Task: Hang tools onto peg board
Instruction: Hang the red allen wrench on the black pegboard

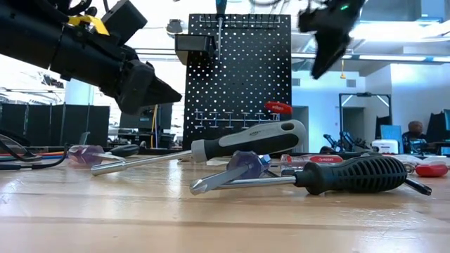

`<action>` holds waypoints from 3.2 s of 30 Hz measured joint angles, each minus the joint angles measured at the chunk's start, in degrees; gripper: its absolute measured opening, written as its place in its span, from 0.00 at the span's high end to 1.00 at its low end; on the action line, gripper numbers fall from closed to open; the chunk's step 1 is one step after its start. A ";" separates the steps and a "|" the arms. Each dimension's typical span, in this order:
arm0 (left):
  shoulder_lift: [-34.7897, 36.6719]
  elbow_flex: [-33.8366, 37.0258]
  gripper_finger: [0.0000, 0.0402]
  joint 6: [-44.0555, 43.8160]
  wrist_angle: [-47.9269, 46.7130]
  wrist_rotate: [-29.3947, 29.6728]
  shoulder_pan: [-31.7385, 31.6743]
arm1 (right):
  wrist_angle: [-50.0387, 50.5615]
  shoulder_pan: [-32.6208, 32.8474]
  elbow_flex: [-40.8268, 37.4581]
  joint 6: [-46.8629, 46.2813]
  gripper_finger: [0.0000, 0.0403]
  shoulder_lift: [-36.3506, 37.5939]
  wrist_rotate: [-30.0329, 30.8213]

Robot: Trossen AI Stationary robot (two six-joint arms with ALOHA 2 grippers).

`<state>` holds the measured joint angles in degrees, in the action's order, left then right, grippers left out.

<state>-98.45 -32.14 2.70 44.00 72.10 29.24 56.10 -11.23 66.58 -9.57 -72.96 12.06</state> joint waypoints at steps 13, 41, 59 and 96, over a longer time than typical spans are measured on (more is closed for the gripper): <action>0.00 0.00 0.48 -0.02 0.32 -6.55 0.54 | -8.32 43.41 -28.79 -41.64 0.54 12.87 -0.89; 0.00 0.00 0.48 -0.39 0.25 -10.40 0.52 | -19.72 34.32 -35.10 -20.48 0.53 -6.66 -4.51; 0.00 0.00 0.48 -0.44 0.05 -10.41 0.52 | -8.21 34.81 -29.87 -19.01 0.74 -0.01 -4.88; -13.30 -27.18 0.48 37.09 1.23 -45.31 -6.55 | -47.64 42.05 -19.99 -11.80 0.74 -0.39 -16.36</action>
<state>-111.75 -59.32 39.79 45.23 26.78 22.69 8.46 30.82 46.59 -21.37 -73.34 -4.29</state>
